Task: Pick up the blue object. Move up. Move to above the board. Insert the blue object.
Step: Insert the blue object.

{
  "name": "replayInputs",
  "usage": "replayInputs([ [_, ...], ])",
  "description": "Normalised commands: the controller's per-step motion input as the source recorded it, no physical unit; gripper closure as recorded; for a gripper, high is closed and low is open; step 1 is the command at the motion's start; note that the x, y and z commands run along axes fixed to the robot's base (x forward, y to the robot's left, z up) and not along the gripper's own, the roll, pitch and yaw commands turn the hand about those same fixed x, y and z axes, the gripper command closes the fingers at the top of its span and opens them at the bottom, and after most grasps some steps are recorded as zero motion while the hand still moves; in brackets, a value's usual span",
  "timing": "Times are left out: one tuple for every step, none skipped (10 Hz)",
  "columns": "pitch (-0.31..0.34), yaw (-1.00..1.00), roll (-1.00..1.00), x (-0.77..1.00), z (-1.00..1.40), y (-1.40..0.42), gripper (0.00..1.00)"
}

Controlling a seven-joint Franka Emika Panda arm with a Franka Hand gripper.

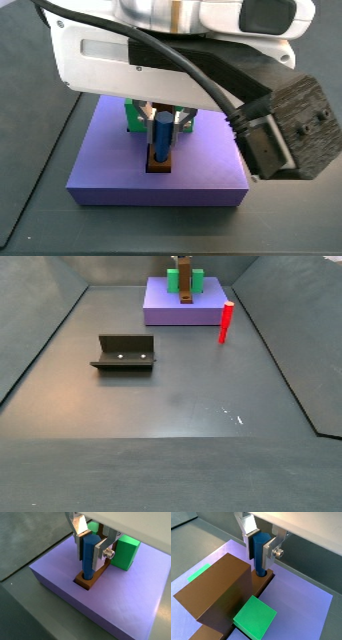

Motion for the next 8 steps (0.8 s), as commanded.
replayInputs([
  [0.051,-0.08,0.13,-0.42,-0.29,0.04,1.0],
  [0.057,-0.03,0.15,-0.37,-0.27,0.0,1.0],
  [0.017,-0.08,0.12,-0.1,-0.32,-0.02,1.0],
  [0.046,-0.03,0.11,0.2,-0.38,-0.06,1.0],
  [0.053,-0.03,0.11,0.19,-0.46,-0.06,1.0],
  [0.057,-0.02,0.11,0.17,-0.48,-0.04,1.0],
  [0.057,-0.04,0.11,0.18,-0.53,-0.04,1.0],
  [0.073,-0.04,0.11,0.3,-0.56,-0.07,1.0],
])
